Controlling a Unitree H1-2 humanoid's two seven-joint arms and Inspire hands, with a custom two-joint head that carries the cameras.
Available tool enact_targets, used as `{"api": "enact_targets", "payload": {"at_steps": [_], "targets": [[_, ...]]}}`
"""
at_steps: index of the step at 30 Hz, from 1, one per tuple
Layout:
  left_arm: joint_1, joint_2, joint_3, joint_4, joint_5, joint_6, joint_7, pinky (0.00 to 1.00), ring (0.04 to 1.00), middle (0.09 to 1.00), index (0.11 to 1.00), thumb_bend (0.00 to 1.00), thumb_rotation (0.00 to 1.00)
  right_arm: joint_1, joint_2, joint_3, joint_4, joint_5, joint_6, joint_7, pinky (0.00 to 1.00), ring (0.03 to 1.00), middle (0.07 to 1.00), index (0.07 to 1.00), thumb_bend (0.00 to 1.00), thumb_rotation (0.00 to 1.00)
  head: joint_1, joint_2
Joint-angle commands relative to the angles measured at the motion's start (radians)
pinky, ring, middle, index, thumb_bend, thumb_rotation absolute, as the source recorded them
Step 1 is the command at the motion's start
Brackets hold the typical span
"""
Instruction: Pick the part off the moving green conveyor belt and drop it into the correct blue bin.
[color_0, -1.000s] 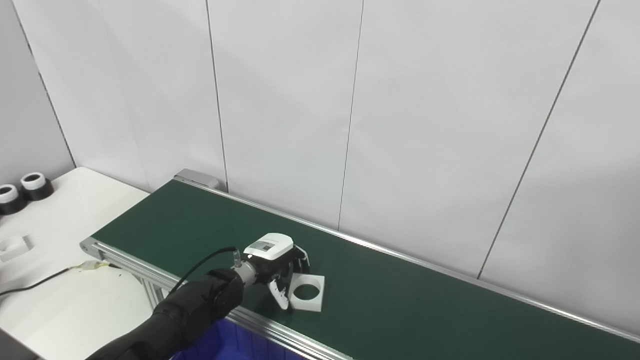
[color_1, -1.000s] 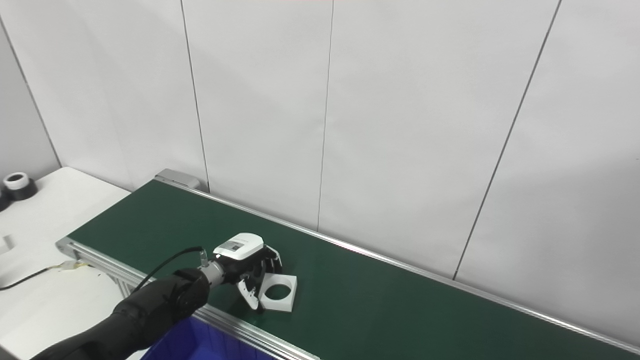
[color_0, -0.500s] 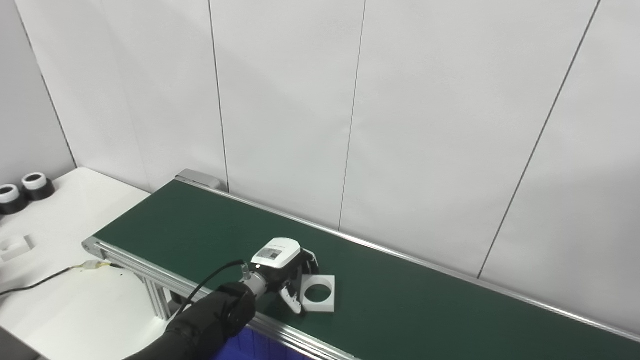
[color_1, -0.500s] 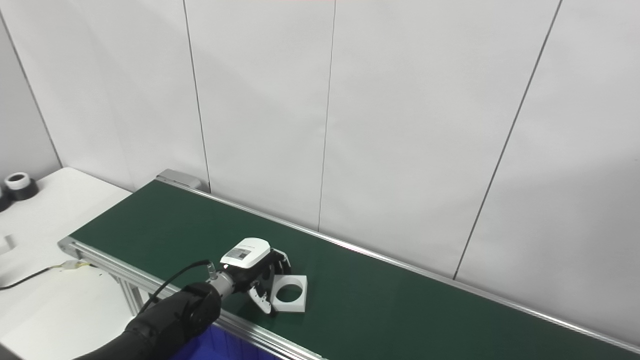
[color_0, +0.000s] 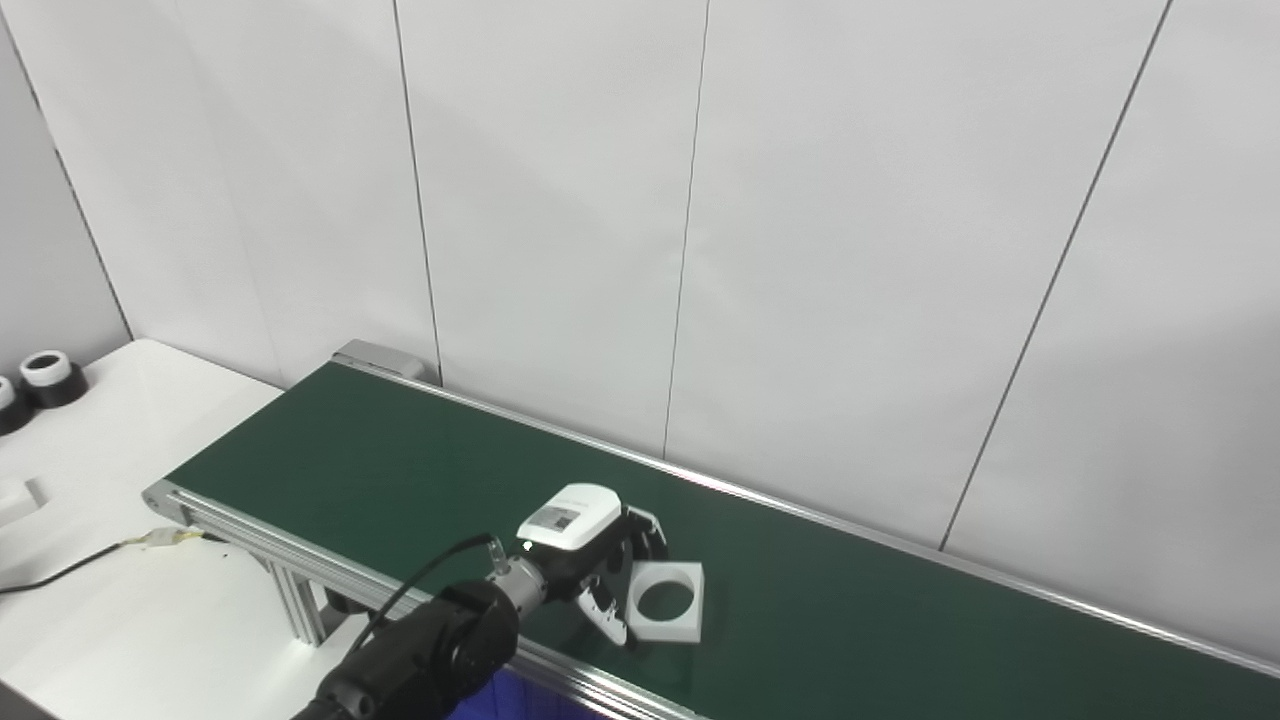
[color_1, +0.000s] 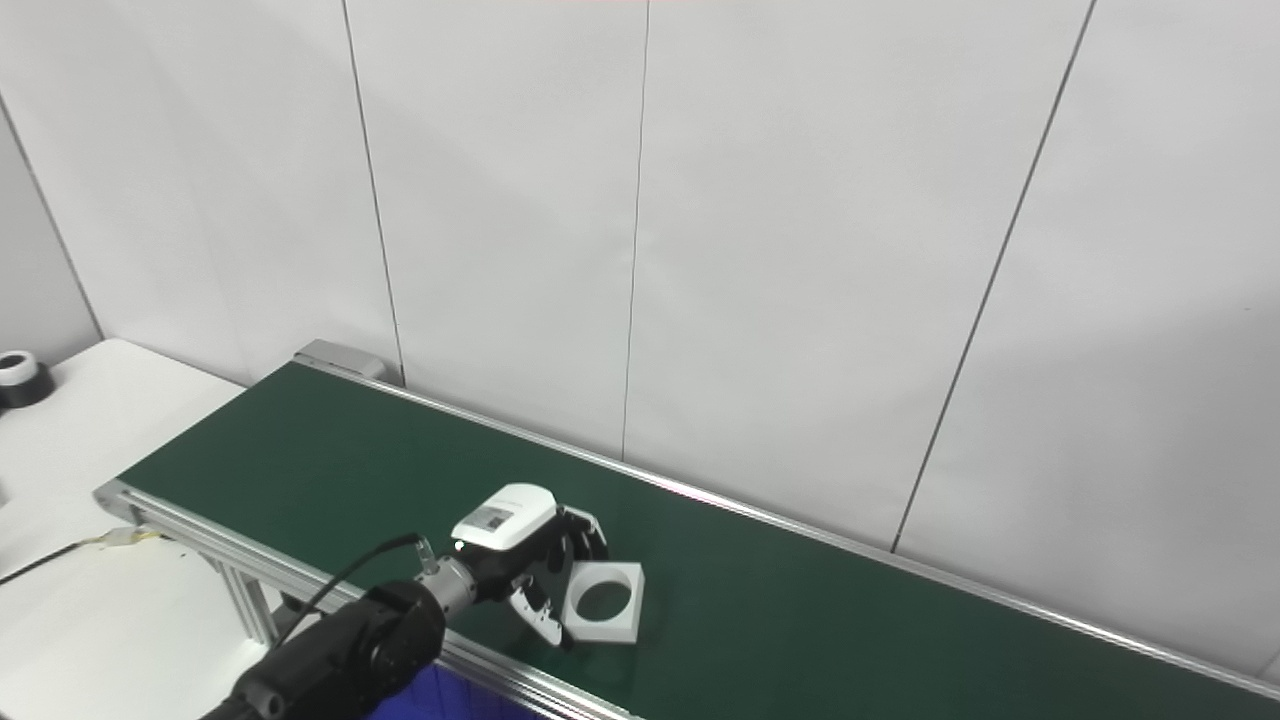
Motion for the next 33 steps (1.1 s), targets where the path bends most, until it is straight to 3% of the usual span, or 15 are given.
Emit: {"api": "enact_targets", "payload": {"at_steps": [1, 12, 19, 26, 27, 33], "targets": [[-0.015, 0.030, 0.034, -0.096, -0.018, 0.033, -0.034, 0.40, 0.416, 0.477, 0.492, 0.50, 0.00, -0.009, 0.000, -0.005, -0.018, -0.004, -0.055, 0.001, 0.84, 0.879, 0.888, 0.958, 0.59, 0.73, 0.000, 0.001], [0.023, 0.036, 0.108, -0.371, -0.047, 0.125, -0.187, 0.36, 0.397, 0.459, 0.518, 0.50, 0.00, -0.019, -0.002, -0.008, -0.013, -0.002, -0.049, 0.003, 0.81, 0.856, 0.878, 0.951, 0.59, 0.71, -0.010, 0.003], [0.067, 0.066, 0.139, -0.510, -0.061, 0.158, -0.289, 0.37, 0.402, 0.459, 0.513, 0.50, 0.00, -0.017, -0.004, -0.012, -0.027, -0.002, -0.031, 0.003, 0.82, 0.860, 0.884, 0.951, 0.61, 0.72, -0.007, 0.032], [0.160, 0.090, 0.174, -0.635, -0.183, 0.144, -0.388, 0.33, 0.378, 0.446, 0.518, 0.50, 0.00, -0.020, -0.006, -0.025, -0.037, -0.014, -0.026, -0.003, 0.82, 0.857, 0.880, 0.947, 0.62, 0.73, -0.016, 0.076], [0.174, 0.091, 0.177, -0.646, -0.188, 0.142, -0.393, 0.32, 0.407, 0.477, 0.500, 0.50, 0.00, -0.021, -0.006, -0.028, -0.038, -0.019, -0.025, -0.005, 0.81, 0.853, 0.878, 0.947, 0.63, 0.75, -0.016, 0.078], [0.253, 0.092, 0.192, -0.723, -0.233, 0.155, -0.442, 0.35, 0.421, 0.486, 0.493, 0.50, 0.00, -0.035, -0.011, -0.041, -0.062, -0.008, -0.006, 0.000, 0.83, 0.860, 0.885, 0.947, 0.64, 0.74, -0.009, 0.171]]}}
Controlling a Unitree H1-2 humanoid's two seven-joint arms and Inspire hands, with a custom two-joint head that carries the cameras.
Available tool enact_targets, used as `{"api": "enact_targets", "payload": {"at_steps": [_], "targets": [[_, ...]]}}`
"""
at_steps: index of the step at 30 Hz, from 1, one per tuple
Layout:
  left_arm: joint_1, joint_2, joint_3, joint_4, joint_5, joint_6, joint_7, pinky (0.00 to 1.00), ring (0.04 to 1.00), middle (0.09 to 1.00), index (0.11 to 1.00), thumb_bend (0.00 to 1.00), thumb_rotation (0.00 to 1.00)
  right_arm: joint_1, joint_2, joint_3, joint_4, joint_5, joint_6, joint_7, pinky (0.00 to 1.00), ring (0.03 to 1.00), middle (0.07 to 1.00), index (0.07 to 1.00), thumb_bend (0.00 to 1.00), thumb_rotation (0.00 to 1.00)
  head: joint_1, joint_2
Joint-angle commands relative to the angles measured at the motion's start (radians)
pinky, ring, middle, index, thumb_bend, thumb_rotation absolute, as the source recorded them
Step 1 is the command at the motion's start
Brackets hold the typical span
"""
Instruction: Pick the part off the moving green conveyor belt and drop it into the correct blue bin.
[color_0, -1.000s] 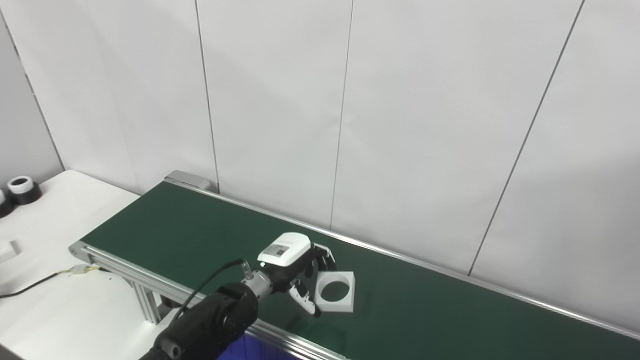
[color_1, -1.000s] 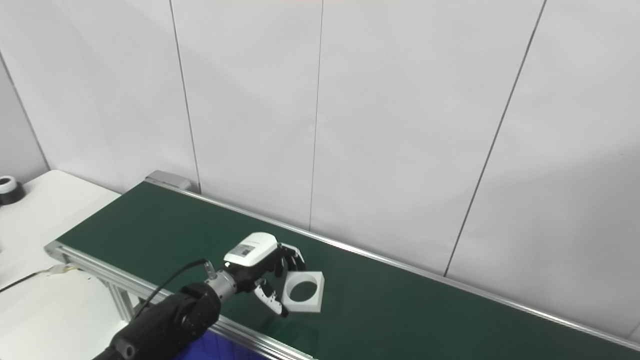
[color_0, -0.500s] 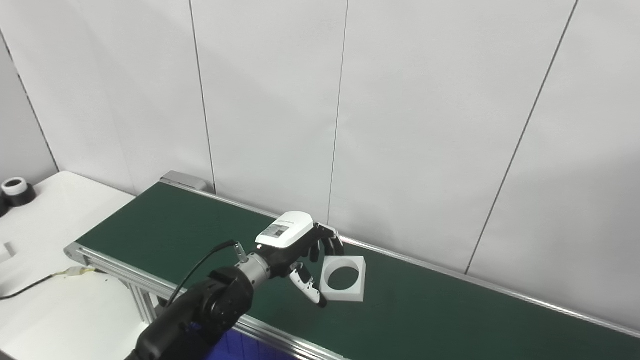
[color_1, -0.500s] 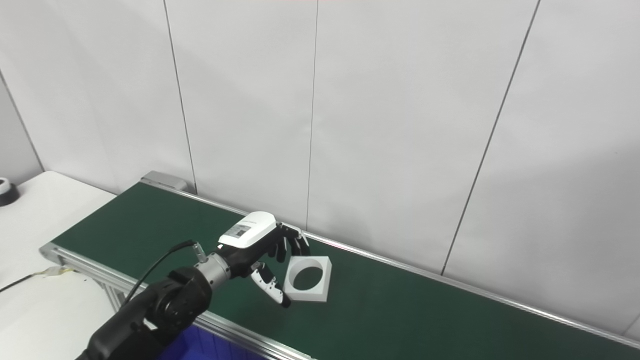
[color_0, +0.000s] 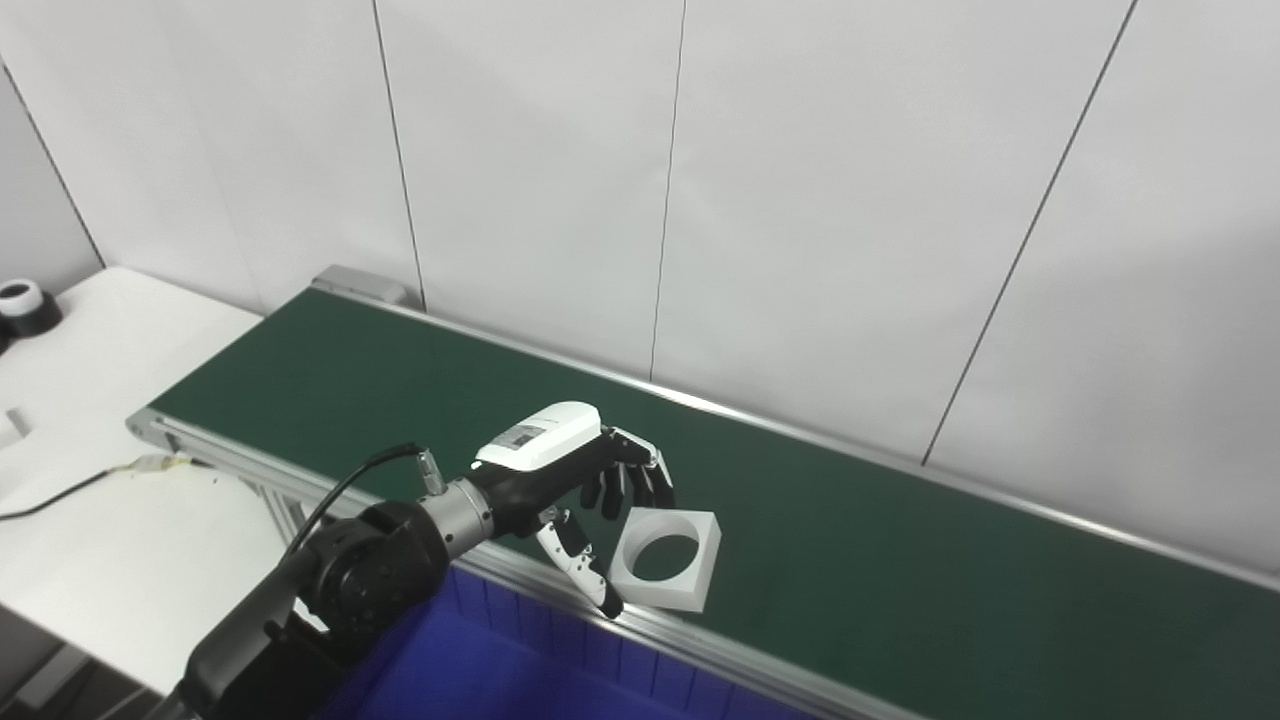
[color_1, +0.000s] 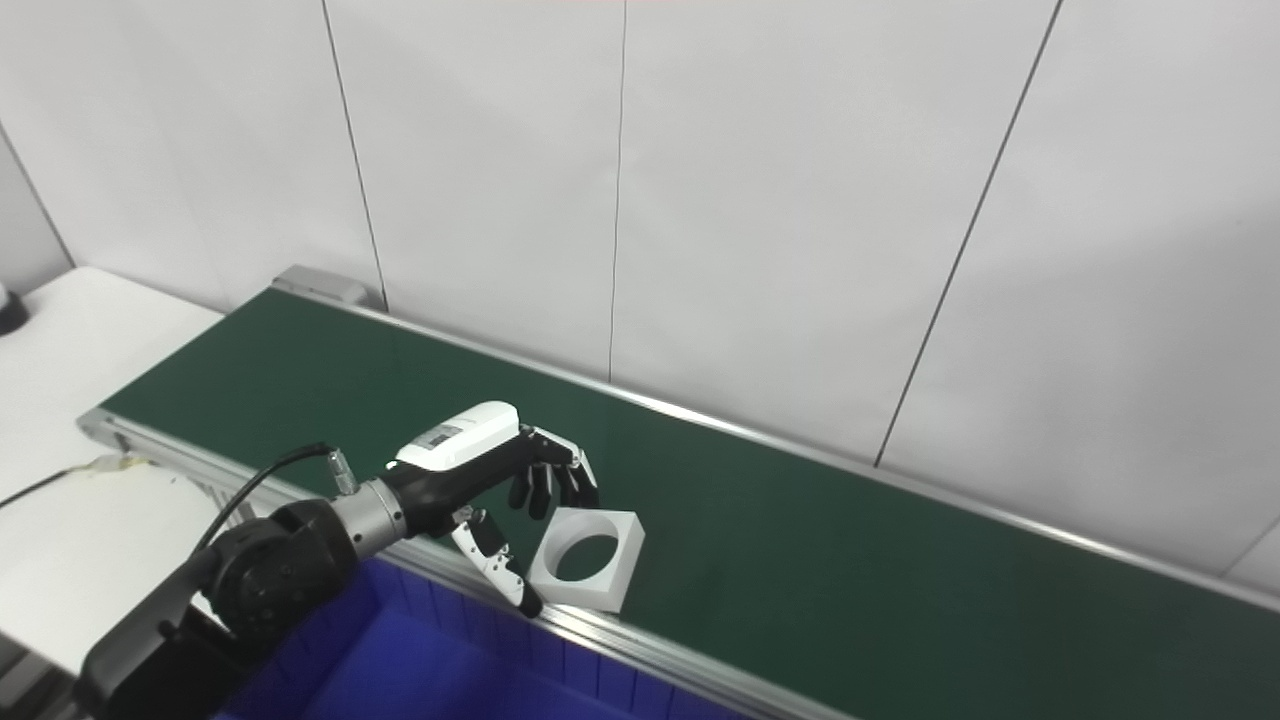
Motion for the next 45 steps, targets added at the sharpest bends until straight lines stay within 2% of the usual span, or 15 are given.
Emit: {"api": "enact_targets", "payload": {"at_steps": [1, 7, 11, 17, 23, 26, 28, 32, 36, 38, 42, 45], "targets": [[0.000, 0.031, 0.024, -0.055, -0.016, 0.004, -0.004, 0.35, 0.413, 0.476, 0.499, 0.50, 0.00, -0.016, -0.005, -0.008, -0.053, 0.002, -0.009, 0.001, 0.82, 0.858, 0.882, 0.946, 0.63, 0.74, 0.002, 0.021], [0.051, 0.012, 0.040, -0.061, -0.036, 0.014, -0.007, 0.35, 0.390, 0.448, 0.516, 0.50, 0.00, -0.035, -0.027, -0.029, -0.103, 0.014, 0.037, 0.007, 0.79, 0.836, 0.864, 0.925, 0.63, 0.69, 0.029, 0.096], [0.085, 0.000, 0.036, -0.045, 0.018, 0.031, 0.004, 0.36, 0.386, 0.451, 0.519, 0.50, 0.00, -0.046, -0.042, -0.044, -0.145, 0.021, 0.082, 0.007, 0.76, 0.811, 0.839, 0.895, 0.67, 0.65, 0.054, 0.122], [0.135, -0.017, 0.040, 0.001, 0.077, 0.025, 0.038, 0.36, 0.391, 0.450, 0.513, 0.50, 0.00, -0.053, -0.061, -0.059, -0.163, 0.025, 0.104, 0.015, 0.73, 0.788, 0.817, 0.881, 0.69, 0.62, 0.052, 0.121], [0.157, -0.032, 0.031, 0.059, 0.077, -0.025, 0.077, 0.36, 0.391, 0.447, 0.511, 0.50, 0.00, -0.052, -0.063, -0.061, -0.170, 0.025, 0.117, 0.016, 0.71, 0.775, 0.804, 0.869, 0.69, 0.58, 0.036, 0.113], [0.152, -0.057, 0.016, 0.115, 0.071, -0.080, 0.113, 0.33, 0.373, 0.452, 0.518, 0.50, 0.00, -0.050, -0.063, -0.061, -0.173, 0.019, 0.122, 0.016, 0.71, 0.771, 0.800, 0.865, 0.70, 0.59, 0.029, 0.107], [0.148, -0.077, 0.007, 0.143, 0.064, -0.106, 0.134, 0.37, 0.382, 0.454, 0.508, 0.50, 0.00, -0.049, -0.062, -0.061, -0.173, 0.021, 0.123, 0.016, 0.70, 0.768, 0.796, 0.862, 0.70, 0.58, 0.023, 0.103], [0.120, -0.137, -0.034, 0.239, 0.080, -0.154, 0.179, 0.37, 0.387, 0.470, 0.501, 0.50, 0.00, -0.048, -0.060, -0.060, -0.168, 0.023, 0.115, 0.016, 0.70, 0.764, 0.793, 0.856, 0.71, 0.59, 0.009, 0.101], [0.073, -0.185, -0.086, 0.337, 0.097, -0.158, 0.186, 0.40, 0.403, 0.487, 0.499, 0.50, 0.00, -0.045, -0.063, -0.059, -0.178, 0.023, 0.120, 0.018, 0.70, 0.763, 0.792, 0.853, 0.72, 0.59, 0.008, 0.103], [0.039, -0.202, -0.127, 0.393, 0.166, -0.145, 0.204, 0.41, 0.415, 0.481, 0.506, 0.50, 0.00, -0.043, -0.065, -0.057, -0.181, 0.025, 0.121, 0.022, 0.70, 0.765, 0.794, 0.852, 0.71, 0.59, 0.010, 0.106], [-0.039, -0.229, -0.192, 0.571, 0.204, -0.206, 0.255, 0.35, 0.398, 0.458, 0.516, 0.50, 0.00, -0.041, -0.068, -0.055, -0.183, 0.037, 0.122, 0.029, 0.70, 0.768, 0.798, 0.854, 0.71, 0.59, 0.010, 0.113], [-0.083, -0.238, -0.232, 0.671, 0.230, -0.226, 0.272, 0.34, 0.395, 0.460, 0.517, 0.50, 0.00, -0.037, -0.067, -0.055, -0.194, 0.038, 0.134, 0.032, 0.71, 0.772, 0.799, 0.856, 0.72, 0.60, 0.000, 0.118]]}}
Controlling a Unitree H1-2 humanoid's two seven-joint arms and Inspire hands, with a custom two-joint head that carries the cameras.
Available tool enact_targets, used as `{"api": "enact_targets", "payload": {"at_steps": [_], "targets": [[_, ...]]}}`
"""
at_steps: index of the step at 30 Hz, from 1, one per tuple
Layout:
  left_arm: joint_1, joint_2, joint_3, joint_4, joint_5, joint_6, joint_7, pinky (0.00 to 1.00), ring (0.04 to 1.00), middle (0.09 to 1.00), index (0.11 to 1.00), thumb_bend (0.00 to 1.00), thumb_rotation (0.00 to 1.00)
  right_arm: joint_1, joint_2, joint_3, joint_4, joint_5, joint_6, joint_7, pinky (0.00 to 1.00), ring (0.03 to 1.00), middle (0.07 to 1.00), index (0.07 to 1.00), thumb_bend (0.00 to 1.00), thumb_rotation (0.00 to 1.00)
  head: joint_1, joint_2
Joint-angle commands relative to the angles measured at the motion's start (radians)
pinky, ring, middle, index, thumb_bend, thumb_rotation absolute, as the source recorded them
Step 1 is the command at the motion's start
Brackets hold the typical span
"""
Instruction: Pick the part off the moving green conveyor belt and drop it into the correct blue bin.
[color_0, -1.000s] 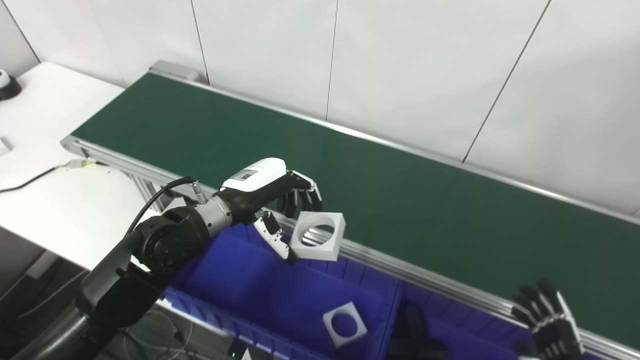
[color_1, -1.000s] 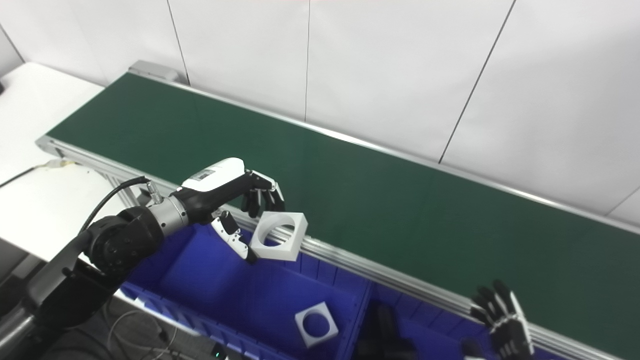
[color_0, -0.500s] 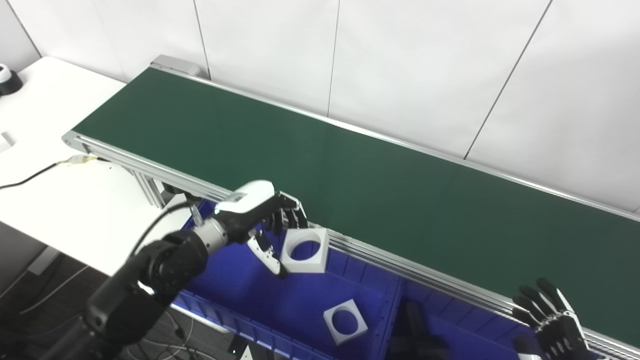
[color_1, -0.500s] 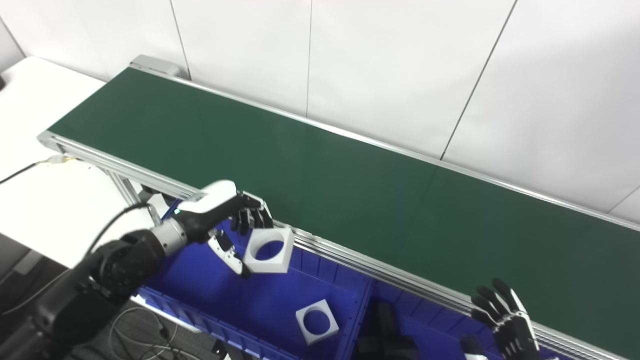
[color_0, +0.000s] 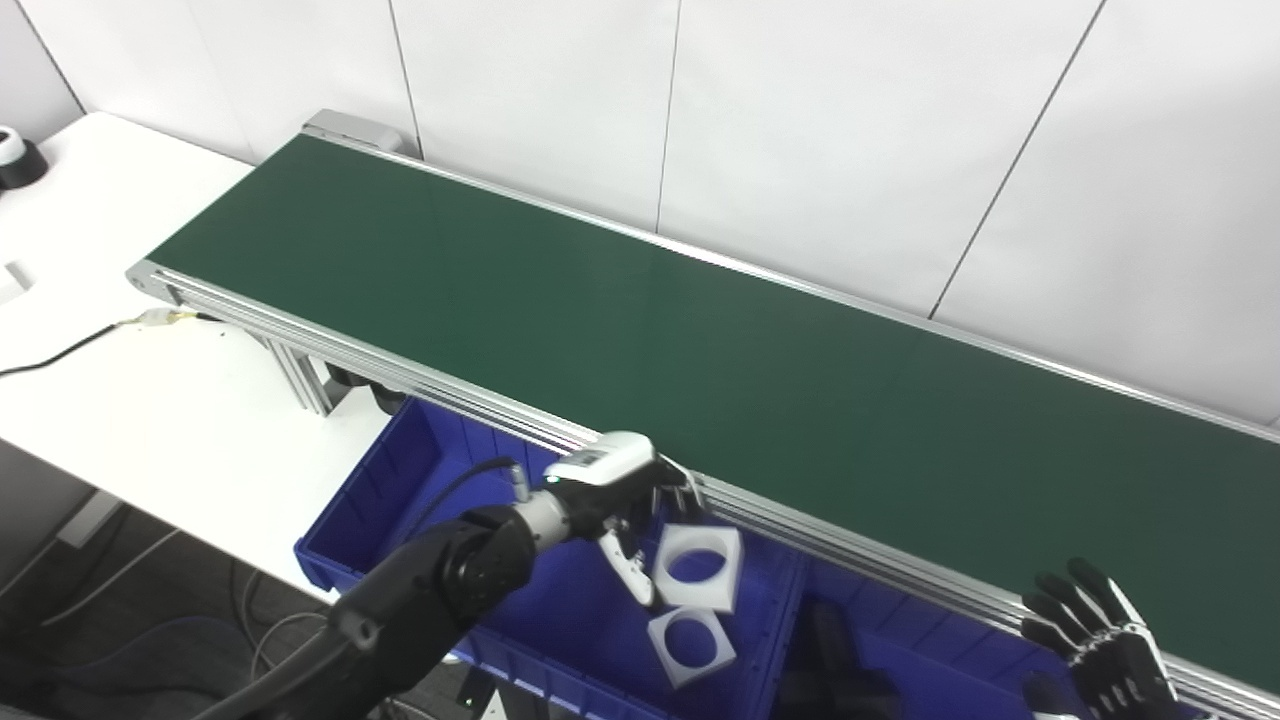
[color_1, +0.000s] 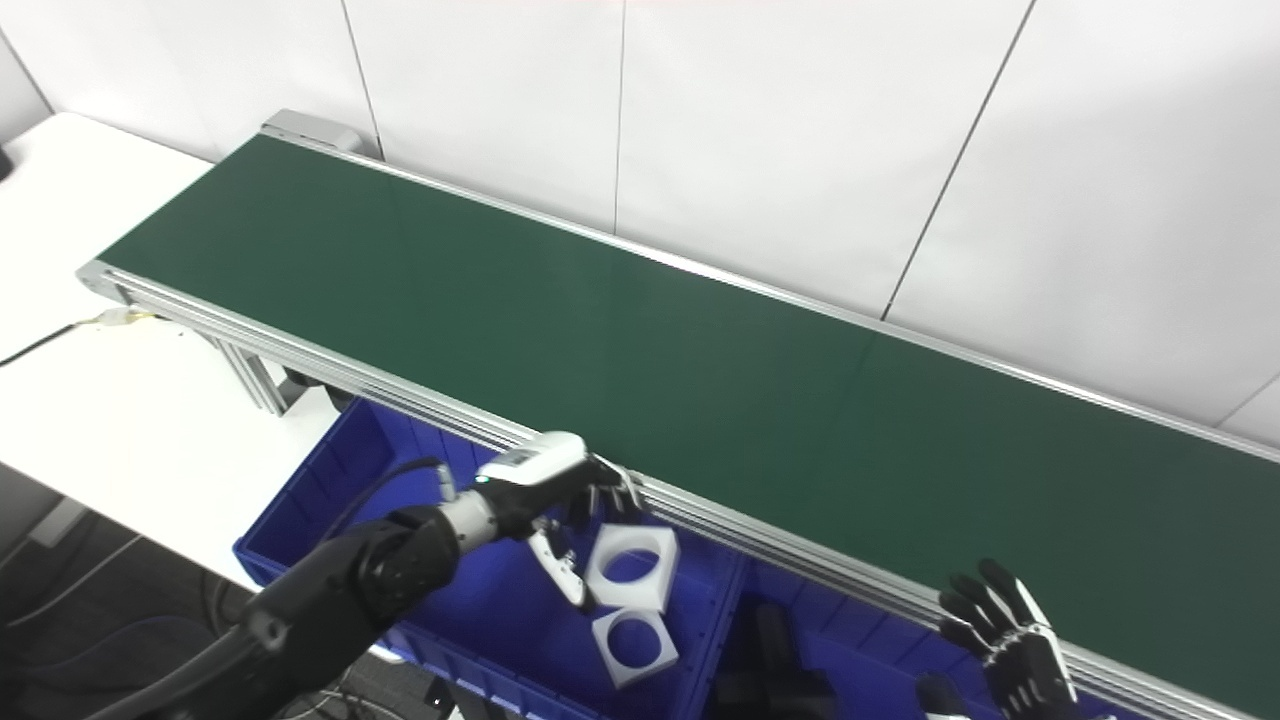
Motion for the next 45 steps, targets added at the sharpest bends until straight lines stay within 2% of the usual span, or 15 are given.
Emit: {"api": "enact_targets", "payload": {"at_steps": [1, 4, 9, 16, 22, 26, 28, 29, 31, 33, 34, 35, 37, 39, 45], "targets": [[-0.057, 0.007, -0.009, 0.033, 0.019, -0.019, 0.046, 0.34, 0.402, 0.465, 0.513, 0.50, 0.00, -0.001, -0.002, -0.001, -0.045, 0.012, 0.002, 0.006, 0.71, 0.771, 0.798, 0.855, 0.72, 0.59, -0.003, 0.002], [-0.076, 0.012, -0.032, 0.081, 0.025, -0.044, 0.052, 0.34, 0.406, 0.467, 0.509, 0.50, 0.00, 0.000, -0.003, -0.003, -0.051, 0.013, 0.003, 0.008, 0.71, 0.769, 0.795, 0.854, 0.71, 0.59, -0.006, 0.003], [-0.072, 0.027, -0.038, 0.076, 0.013, -0.049, 0.041, 0.35, 0.407, 0.467, 0.509, 0.50, 0.00, -0.002, -0.006, -0.007, -0.048, 0.018, 0.003, 0.012, 0.71, 0.770, 0.795, 0.856, 0.71, 0.58, -0.008, 0.003], [-0.055, 0.058, -0.021, 0.005, -0.010, -0.040, 0.019, 0.34, 0.400, 0.464, 0.510, 0.50, 0.00, -0.002, -0.008, -0.009, -0.050, 0.010, 0.003, 0.010, 0.70, 0.765, 0.794, 0.853, 0.70, 0.58, -0.006, 0.004], [-0.036, 0.091, -0.036, -0.089, 0.031, -0.027, 0.002, 0.36, 0.416, 0.480, 0.506, 0.50, 0.00, -0.002, -0.008, -0.009, -0.050, 0.012, 0.006, 0.012, 0.71, 0.768, 0.793, 0.853, 0.70, 0.58, -0.006, 0.004], [-0.029, 0.095, -0.041, -0.111, 0.065, -0.023, 0.011, 0.35, 0.413, 0.474, 0.507, 0.50, 0.00, -0.003, -0.010, -0.008, -0.047, 0.011, 0.004, 0.014, 0.71, 0.772, 0.795, 0.855, 0.71, 0.59, -0.008, 0.004], [-0.027, 0.093, -0.041, -0.119, 0.074, -0.011, 0.006, 0.36, 0.414, 0.473, 0.507, 0.50, 0.00, -0.004, -0.010, -0.007, -0.046, 0.016, 0.002, 0.016, 0.71, 0.772, 0.795, 0.856, 0.71, 0.59, -0.011, 0.004], [-0.026, 0.090, -0.039, -0.134, 0.075, 0.020, -0.018, 0.36, 0.414, 0.473, 0.507, 0.50, 0.00, -0.003, -0.009, -0.007, -0.047, 0.017, 0.004, 0.016, 0.71, 0.772, 0.795, 0.856, 0.71, 0.59, -0.013, 0.004], [-0.026, 0.090, -0.038, -0.163, 0.065, 0.080, -0.083, 0.42, 0.425, 0.485, 0.515, 0.50, 0.00, -0.003, -0.007, -0.007, -0.047, 0.015, 0.004, 0.015, 0.71, 0.771, 0.796, 0.855, 0.71, 0.58, -0.013, 0.005], [-0.029, 0.095, -0.040, -0.191, 0.048, 0.136, -0.156, 0.64, 0.645, 0.672, 0.683, 0.79, 0.04, -0.002, -0.006, -0.007, -0.049, 0.009, 0.007, 0.013, 0.71, 0.771, 0.797, 0.859, 0.71, 0.59, -0.013, 0.004], [-0.033, 0.100, -0.042, -0.201, 0.043, 0.159, -0.191, 0.68, 0.682, 0.704, 0.710, 0.83, 0.05, -0.002, -0.006, -0.006, -0.050, 0.010, 0.007, 0.014, 0.71, 0.771, 0.797, 0.859, 0.71, 0.59, -0.014, 0.004], [-0.038, 0.105, -0.045, -0.208, 0.039, 0.177, -0.222, 0.77, 0.762, 0.777, 0.774, 0.92, 0.13, -0.001, -0.005, -0.005, -0.051, 0.011, 0.008, 0.014, 0.71, 0.771, 0.799, 0.860, 0.71, 0.59, -0.014, 0.004], [-0.045, 0.115, -0.047, -0.218, 0.029, 0.194, -0.263, 0.85, 0.831, 0.834, 0.830, 0.98, 0.23, 0.000, -0.004, -0.004, -0.054, 0.019, 0.010, 0.015, 0.71, 0.771, 0.800, 0.863, 0.71, 0.58, -0.014, 0.006], [-0.047, 0.123, -0.045, -0.228, 0.017, 0.200, -0.290, 0.89, 0.862, 0.860, 0.860, 1.00, 0.31, 0.001, -0.005, -0.003, -0.053, 0.024, 0.010, 0.017, 0.71, 0.772, 0.802, 0.868, 0.71, 0.58, -0.013, 0.005], [-0.050, 0.137, -0.045, -0.255, -0.008, 0.229, -0.348, 0.92, 0.885, 0.878, 0.879, 1.00, 0.35, 0.002, -0.003, -0.005, -0.058, 0.013, 0.015, 0.011, 0.70, 0.766, 0.797, 0.865, 0.71, 0.58, -0.012, 0.007]]}}
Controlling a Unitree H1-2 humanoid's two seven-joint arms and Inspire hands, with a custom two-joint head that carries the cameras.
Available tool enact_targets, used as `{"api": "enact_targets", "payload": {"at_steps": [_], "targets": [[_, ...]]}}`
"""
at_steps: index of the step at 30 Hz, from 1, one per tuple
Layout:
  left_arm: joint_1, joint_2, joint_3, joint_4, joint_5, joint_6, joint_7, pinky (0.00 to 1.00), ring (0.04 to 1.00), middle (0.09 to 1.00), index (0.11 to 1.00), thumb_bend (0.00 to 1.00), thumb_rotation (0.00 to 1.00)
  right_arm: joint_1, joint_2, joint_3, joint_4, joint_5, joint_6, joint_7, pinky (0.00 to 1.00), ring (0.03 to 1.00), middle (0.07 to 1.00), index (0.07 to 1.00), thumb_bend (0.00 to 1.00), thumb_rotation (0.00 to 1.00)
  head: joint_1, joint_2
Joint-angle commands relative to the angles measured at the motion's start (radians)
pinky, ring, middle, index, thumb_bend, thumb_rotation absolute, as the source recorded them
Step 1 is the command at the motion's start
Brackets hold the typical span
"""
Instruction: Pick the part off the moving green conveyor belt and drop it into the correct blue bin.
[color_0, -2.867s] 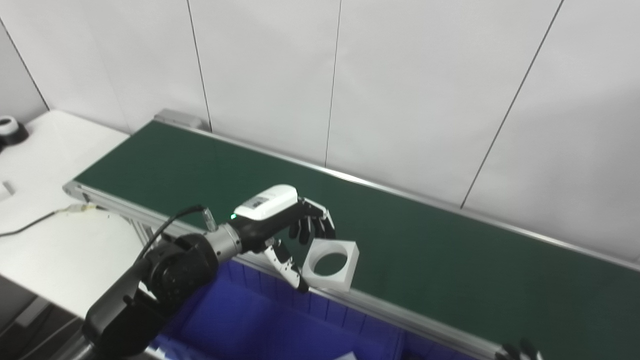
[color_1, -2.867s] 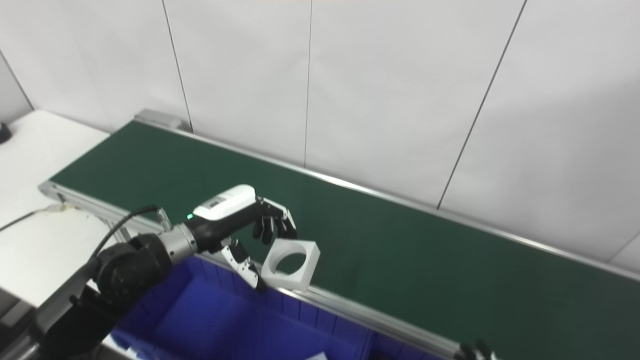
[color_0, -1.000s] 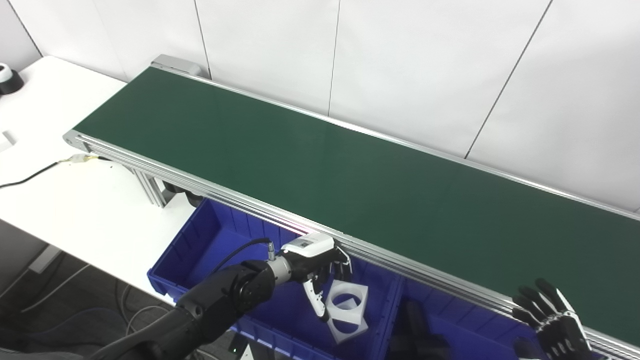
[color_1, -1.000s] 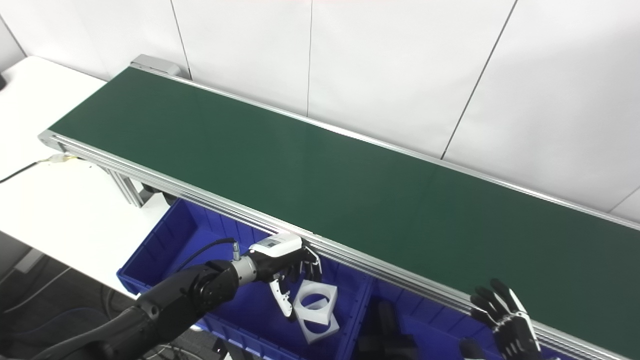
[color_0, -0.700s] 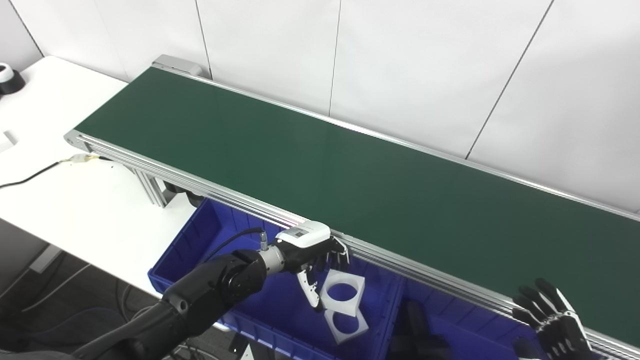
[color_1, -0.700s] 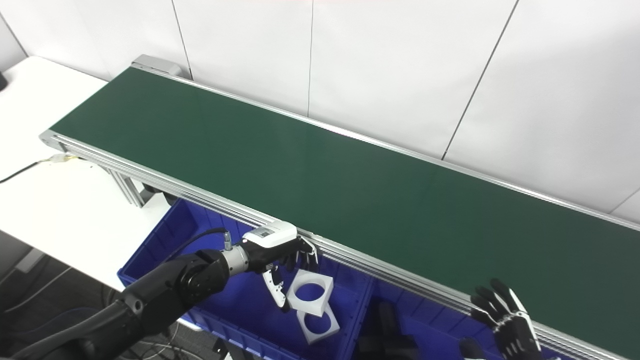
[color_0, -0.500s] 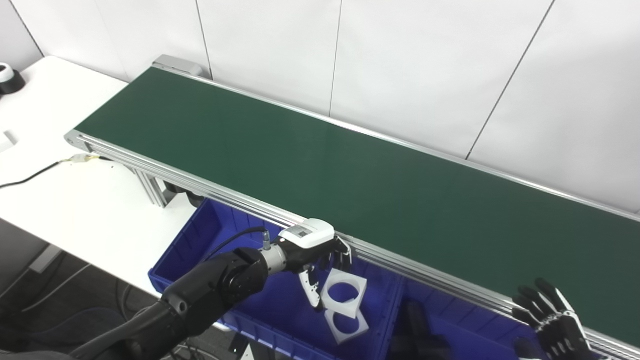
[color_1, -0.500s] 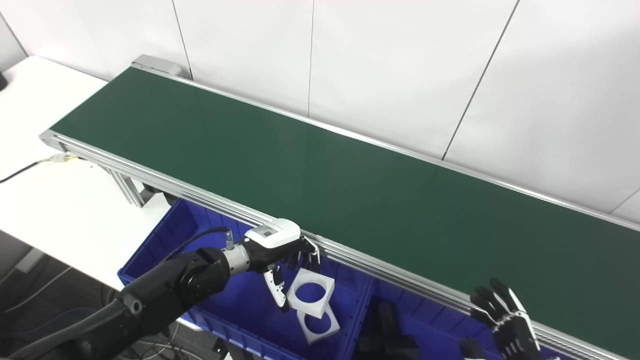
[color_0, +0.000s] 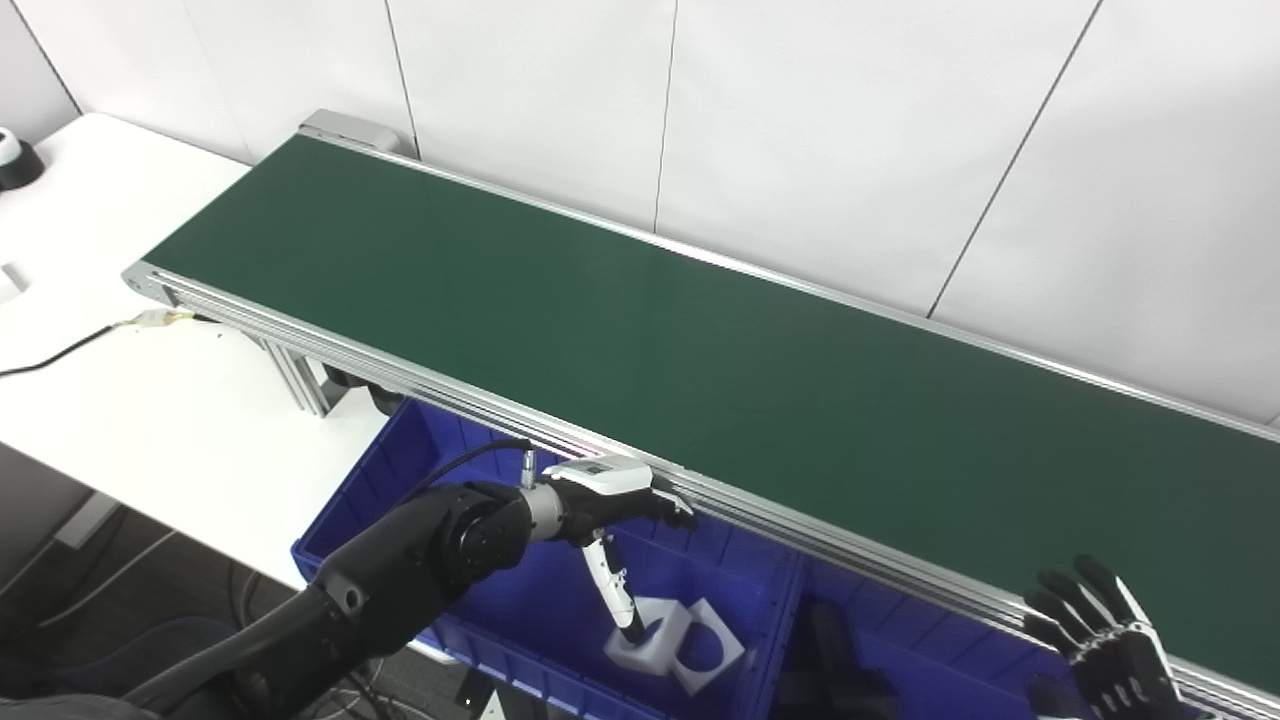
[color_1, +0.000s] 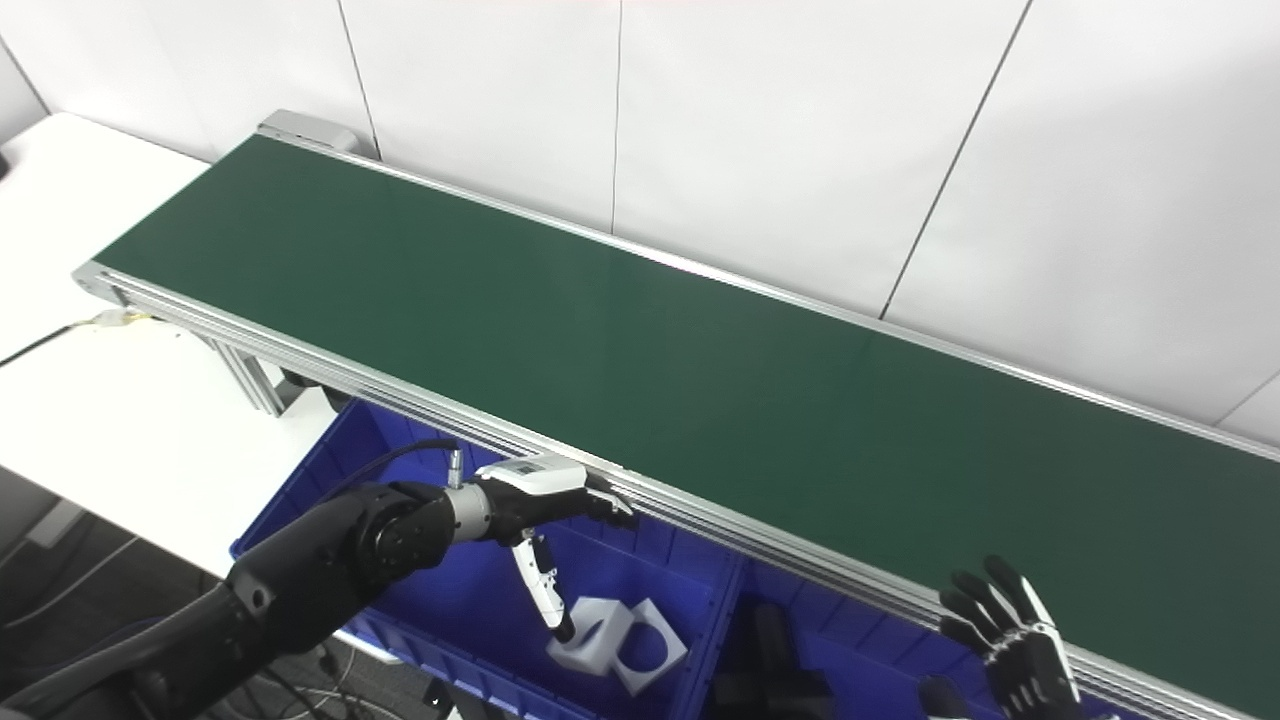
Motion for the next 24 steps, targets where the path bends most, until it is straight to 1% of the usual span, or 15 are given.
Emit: {"api": "enact_targets", "payload": {"at_steps": [1, 7, 10, 11, 12, 13, 14, 15, 16, 18, 20, 21, 22, 23, 24], "targets": [[-0.038, 0.024, 0.006, -0.044, -0.012, 0.015, -0.015, 0.93, 0.892, 0.884, 0.885, 1.00, 0.35, -0.002, 0.001, -0.001, -0.044, -0.004, 0.010, 0.000, 0.71, 0.768, 0.798, 0.866, 0.71, 0.58, 0.001, 0.000], [-0.034, 0.030, 0.016, -0.069, -0.043, 0.025, -0.046, 0.94, 0.894, 0.887, 0.894, 1.00, 0.32, -0.005, 0.003, 0.000, -0.038, -0.007, 0.000, 0.000, 0.71, 0.768, 0.799, 0.869, 0.70, 0.58, -0.004, -0.003], [-0.019, 0.030, 0.030, -0.092, -0.089, 0.027, -0.056, 0.95, 0.890, 0.881, 0.891, 1.00, 0.33, -0.003, 0.005, 0.004, -0.031, -0.004, -0.005, 0.001, 0.71, 0.769, 0.797, 0.866, 0.70, 0.57, -0.032, -0.012], [-0.014, 0.029, 0.035, -0.099, -0.105, 0.028, -0.059, 0.92, 0.879, 0.871, 0.882, 1.00, 0.35, -0.003, 0.005, 0.005, -0.028, -0.005, -0.007, 0.002, 0.71, 0.770, 0.798, 0.868, 0.70, 0.58, -0.032, -0.012], [-0.007, 0.027, 0.044, -0.106, -0.131, 0.025, -0.061, 0.92, 0.875, 0.867, 0.878, 1.00, 0.35, -0.002, 0.005, 0.007, -0.025, -0.008, -0.011, 0.001, 0.71, 0.770, 0.799, 0.869, 0.70, 0.58, -0.049, -0.017], [0.001, 0.023, 0.054, -0.120, -0.166, 0.027, -0.069, 0.88, 0.862, 0.857, 0.868, 1.00, 0.36, 0.000, 0.006, 0.008, -0.023, -0.010, -0.011, 0.001, 0.71, 0.770, 0.799, 0.870, 0.71, 0.59, -0.052, -0.018], [0.010, 0.017, 0.068, -0.143, -0.217, 0.037, -0.085, 0.86, 0.853, 0.850, 0.859, 1.00, 0.37, 0.000, 0.008, 0.010, -0.021, -0.012, -0.011, 0.001, 0.71, 0.770, 0.799, 0.871, 0.72, 0.59, -0.072, -0.022], [0.020, 0.012, 0.082, -0.175, -0.282, 0.061, -0.110, 0.80, 0.836, 0.838, 0.842, 1.00, 0.38, 0.001, 0.008, 0.012, -0.019, -0.011, -0.011, 0.002, 0.71, 0.770, 0.799, 0.872, 0.73, 0.60, -0.076, -0.023], [0.028, 0.007, 0.096, -0.203, -0.345, 0.083, -0.134, 0.76, 0.819, 0.826, 0.832, 1.00, 0.39, 0.000, 0.008, 0.015, -0.015, -0.011, -0.012, 0.003, 0.71, 0.772, 0.800, 0.872, 0.73, 0.59, -0.090, -0.026], [0.043, 0.001, 0.119, -0.254, -0.461, 0.130, -0.176, 0.73, 0.789, 0.805, 0.824, 1.00, 0.42, -0.001, 0.011, 0.020, -0.008, -0.016, -0.017, 0.004, 0.71, 0.772, 0.800, 0.869, 0.73, 0.59, -0.125, -0.035], [0.055, -0.002, 0.132, -0.307, -0.552, 0.185, -0.202, 0.72, 0.780, 0.799, 0.823, 1.00, 0.43, -0.002, 0.016, 0.025, 0.001, -0.020, -0.023, 0.003, 0.72, 0.773, 0.800, 0.868, 0.73, 0.58, -0.144, -0.038], [0.062, -0.007, 0.142, -0.334, -0.602, 0.214, -0.212, 0.71, 0.768, 0.796, 0.821, 1.00, 0.43, -0.002, 0.018, 0.028, 0.005, -0.020, -0.024, 0.003, 0.72, 0.772, 0.800, 0.866, 0.73, 0.58, -0.148, -0.039], [0.070, -0.013, 0.153, -0.355, -0.649, 0.233, -0.215, 0.70, 0.751, 0.785, 0.818, 1.00, 0.43, -0.002, 0.020, 0.032, 0.010, -0.020, -0.026, 0.003, 0.72, 0.774, 0.801, 0.864, 0.73, 0.57, -0.169, -0.043], [0.074, -0.015, 0.159, -0.367, -0.679, 0.243, -0.216, 0.68, 0.737, 0.778, 0.816, 1.00, 0.42, -0.002, 0.022, 0.035, 0.013, -0.021, -0.027, 0.003, 0.73, 0.775, 0.802, 0.864, 0.73, 0.56, -0.173, -0.044], [0.083, -0.024, 0.170, -0.388, -0.716, 0.253, -0.209, 0.67, 0.730, 0.774, 0.815, 1.00, 0.42, -0.004, 0.023, 0.041, 0.018, -0.022, -0.032, 0.006, 0.73, 0.776, 0.803, 0.863, 0.73, 0.56, -0.193, -0.048]]}}
